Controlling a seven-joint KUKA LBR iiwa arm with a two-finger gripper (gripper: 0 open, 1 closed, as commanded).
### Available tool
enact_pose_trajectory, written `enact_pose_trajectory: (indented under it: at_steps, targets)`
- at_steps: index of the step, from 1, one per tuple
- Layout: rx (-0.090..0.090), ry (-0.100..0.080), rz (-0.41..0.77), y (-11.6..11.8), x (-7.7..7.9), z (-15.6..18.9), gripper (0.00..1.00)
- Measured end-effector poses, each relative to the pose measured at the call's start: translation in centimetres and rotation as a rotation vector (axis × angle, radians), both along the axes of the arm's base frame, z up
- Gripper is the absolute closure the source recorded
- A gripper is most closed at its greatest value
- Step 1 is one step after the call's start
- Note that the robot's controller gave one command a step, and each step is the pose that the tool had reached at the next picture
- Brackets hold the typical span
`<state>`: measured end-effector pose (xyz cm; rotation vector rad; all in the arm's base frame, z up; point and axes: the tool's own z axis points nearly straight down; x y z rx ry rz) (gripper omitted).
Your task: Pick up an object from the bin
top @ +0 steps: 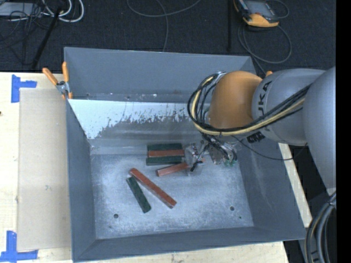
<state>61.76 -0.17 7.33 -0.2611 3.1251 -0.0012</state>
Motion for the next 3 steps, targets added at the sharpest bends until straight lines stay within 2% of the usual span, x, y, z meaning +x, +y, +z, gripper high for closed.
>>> enact_pose_trajectory:
  at_steps: [1,2,3]
  targets:
    - [0.001,-0.005,0.039,1.2,-0.6,14.4,1.0]
    - [0.001,0.003,0.039,1.2,-0.7,13.9,0.0]
    - [0.003,0.001,-0.171,-1.4,-2.3,-0.5,0.0]
